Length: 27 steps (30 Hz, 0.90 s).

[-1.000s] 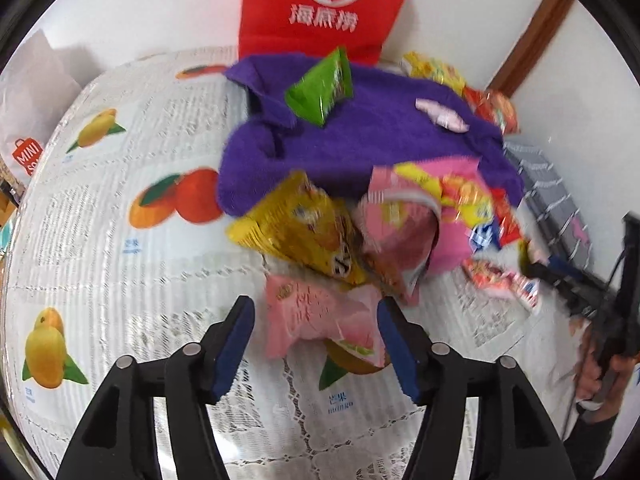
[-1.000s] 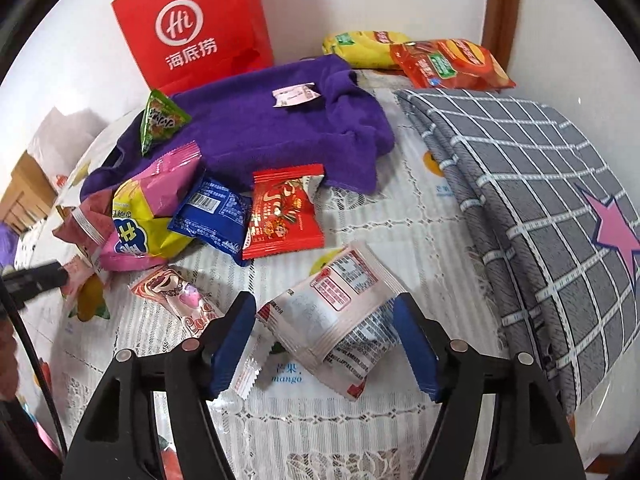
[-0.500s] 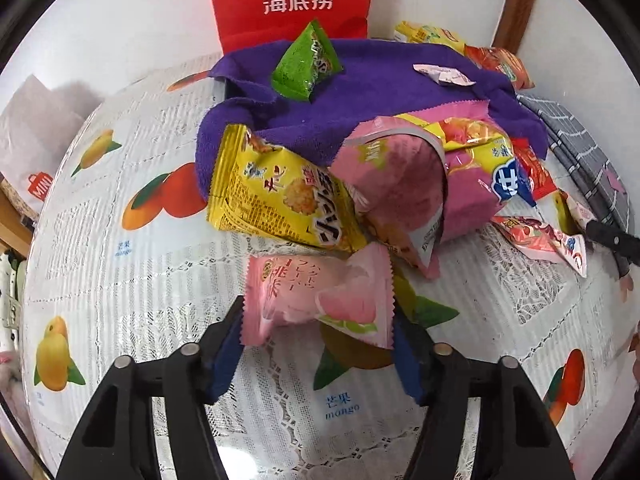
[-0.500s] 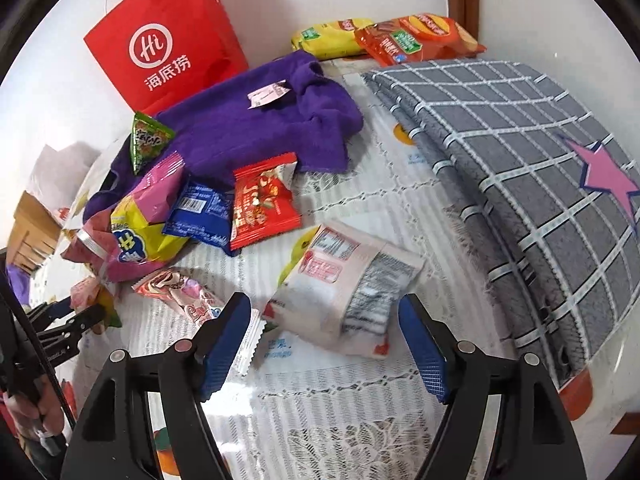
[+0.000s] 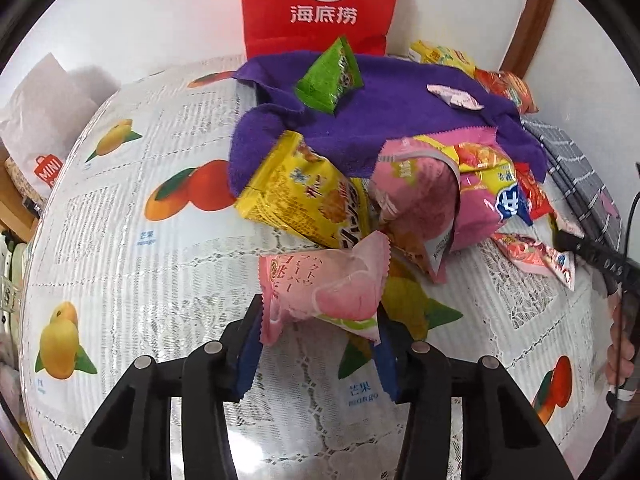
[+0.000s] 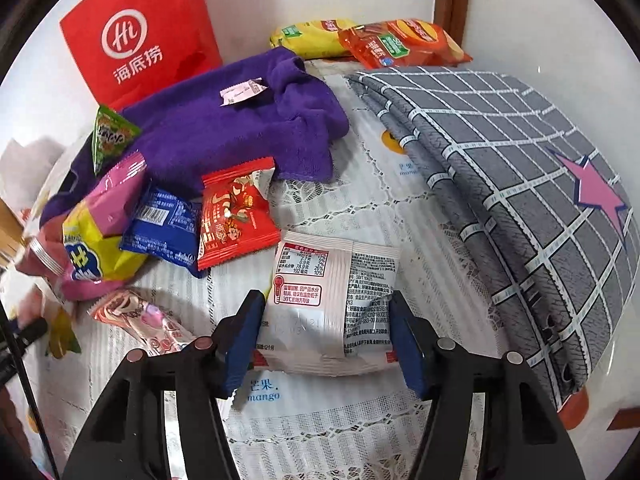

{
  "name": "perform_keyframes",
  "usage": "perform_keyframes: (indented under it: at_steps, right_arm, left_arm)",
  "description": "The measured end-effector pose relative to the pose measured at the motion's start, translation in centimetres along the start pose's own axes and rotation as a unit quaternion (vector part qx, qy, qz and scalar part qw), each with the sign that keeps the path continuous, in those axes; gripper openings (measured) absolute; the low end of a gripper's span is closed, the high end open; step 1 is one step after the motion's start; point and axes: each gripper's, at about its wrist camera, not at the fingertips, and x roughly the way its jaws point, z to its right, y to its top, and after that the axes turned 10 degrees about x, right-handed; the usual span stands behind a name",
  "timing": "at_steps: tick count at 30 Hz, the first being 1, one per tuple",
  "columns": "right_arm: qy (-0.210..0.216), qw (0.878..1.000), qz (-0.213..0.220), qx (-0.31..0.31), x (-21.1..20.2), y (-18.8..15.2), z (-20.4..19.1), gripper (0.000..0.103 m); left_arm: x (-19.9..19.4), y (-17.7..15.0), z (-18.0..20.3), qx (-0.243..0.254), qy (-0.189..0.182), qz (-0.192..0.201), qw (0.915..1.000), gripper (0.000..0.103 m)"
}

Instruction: Organize snacks

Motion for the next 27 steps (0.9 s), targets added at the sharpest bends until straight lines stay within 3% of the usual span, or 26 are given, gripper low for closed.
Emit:
perform_keyframes:
  at_steps: [8, 27]
  right_arm:
    - [0.038, 0.999, 0.002, 0.018, -2.0, 0.3, 1.2, 0.060]
    - [0.093, 0.992, 0.089, 0.004, -11.4, 4.2, -0.1, 0.060]
  left_arm:
    - [-2.7, -0.1, -1.3, -0.014, -0.018, 0.029, 0.9993, 0.043]
    - [-8.8, 4.8, 0.6, -0.007, -0.038, 0.097, 0.9946, 0.044]
